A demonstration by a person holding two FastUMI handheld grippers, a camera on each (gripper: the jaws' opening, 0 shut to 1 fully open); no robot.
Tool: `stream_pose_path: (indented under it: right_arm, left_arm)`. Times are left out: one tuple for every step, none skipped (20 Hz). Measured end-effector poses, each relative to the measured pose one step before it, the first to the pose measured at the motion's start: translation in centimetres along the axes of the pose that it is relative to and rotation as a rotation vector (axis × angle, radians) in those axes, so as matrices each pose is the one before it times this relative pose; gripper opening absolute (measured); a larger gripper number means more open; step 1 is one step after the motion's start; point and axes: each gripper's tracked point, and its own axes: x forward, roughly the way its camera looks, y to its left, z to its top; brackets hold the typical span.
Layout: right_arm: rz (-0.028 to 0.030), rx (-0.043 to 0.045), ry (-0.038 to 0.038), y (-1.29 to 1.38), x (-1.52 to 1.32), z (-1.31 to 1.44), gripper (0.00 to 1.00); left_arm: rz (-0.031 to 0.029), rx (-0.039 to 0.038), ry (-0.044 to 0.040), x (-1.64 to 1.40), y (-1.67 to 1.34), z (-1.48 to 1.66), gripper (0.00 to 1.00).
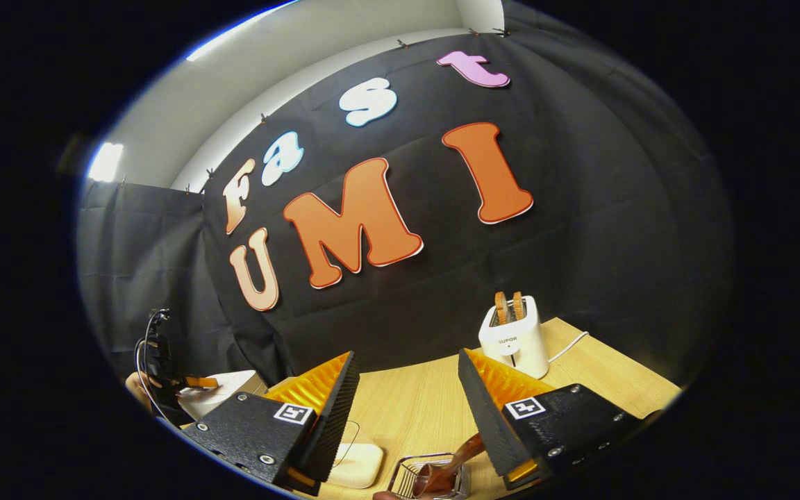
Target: Close the left gripper, press the button to open the rice cooker; take a wooden spoon from the chopstick holder with the right hand, scoop a spoonful of rice and pour it into the rice cooker, then put the wooden spoon back into the chopstick holder.
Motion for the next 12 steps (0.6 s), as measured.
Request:
stream_pose_path:
  right_arm:
    - [0.00577, -0.00651, 0.00389, 0.576, 0.089, -0.314, 0.85]
    - [0.00113, -0.0097, 0.00377, 0.314, -0.014, -0.199, 0.85]
    - [-0.0029, -0.01112, 0.00038, 0.125, 0.127, -0.082, 0.85]
    - [-0.00556, -0.0131, 0.00009, -0.015, 0.043, -0.042, 0.85]
    - [-0.00307, -0.01224, 0.00143, 0.107, -0.075, -0.134, 0.85]
    - [0.00373, -0.01292, 0.00144, 0.272, -0.044, -0.096, 0.85]
    - [0.00032, -0.01123, 0.00113, 0.191, -0.034, -0.022, 0.85]
    - [0.00179, -0.01061, -0.00539, 0.171, -0.015, 0.189, 0.85]
    - [-0.00088, -0.00985, -0.00958, 0.176, 0.042, 0.305, 0.85]
    - [0.00021, -0.00682, -0.00519, 0.154, 0.0, 0.151, 0.85]
    - [-0.00103, -0.00353, -0.00466, 0.113, 0.078, 0.027, 0.85]
    - [0.00123, -0.00381, -0.00591, 0.098, 0.084, 0.175, 0.85]
  left_arm:
    - [0.00146, 0.00043, 0.00663, 0.003, -0.117, 0.009, 0.95]
    - [0.00367, 0.00711, -0.00314, 0.139, 0.01, -0.191, 0.94]
    - [0.00888, 0.00512, -0.01254, 0.017, -0.028, 0.226, 0.94]
    - [0.00985, 0.0019, -0.0099, -0.097, 0.025, -0.03, 0.94]
    - [0.00799, 0.00193, -0.01829, -0.135, -0.092, 0.321, 0.94]
    - [0.00103, -0.00197, -0.00488, -0.277, -0.312, -0.154, 0.94]
    - [-0.00177, -0.00919, -0.01667, -0.339, -0.121, 0.302, 0.92]
    - [-0.0068, -0.00239, -0.0291, -0.45, -0.051, 0.515, 0.93]
    - [0.01454, 0.00576, -0.04405, -0.336, 0.234, 0.875, 0.93]
    - [0.01025, 0.0095, -0.02947, -0.028, -0.302, 0.467, 0.94]
    - [0.01593, -0.00738, -0.02296, -0.396, 0.017, 0.536, 0.94]
    - [-0.00162, -0.007, -0.03005, -0.214, -0.137, 0.851, 0.95]
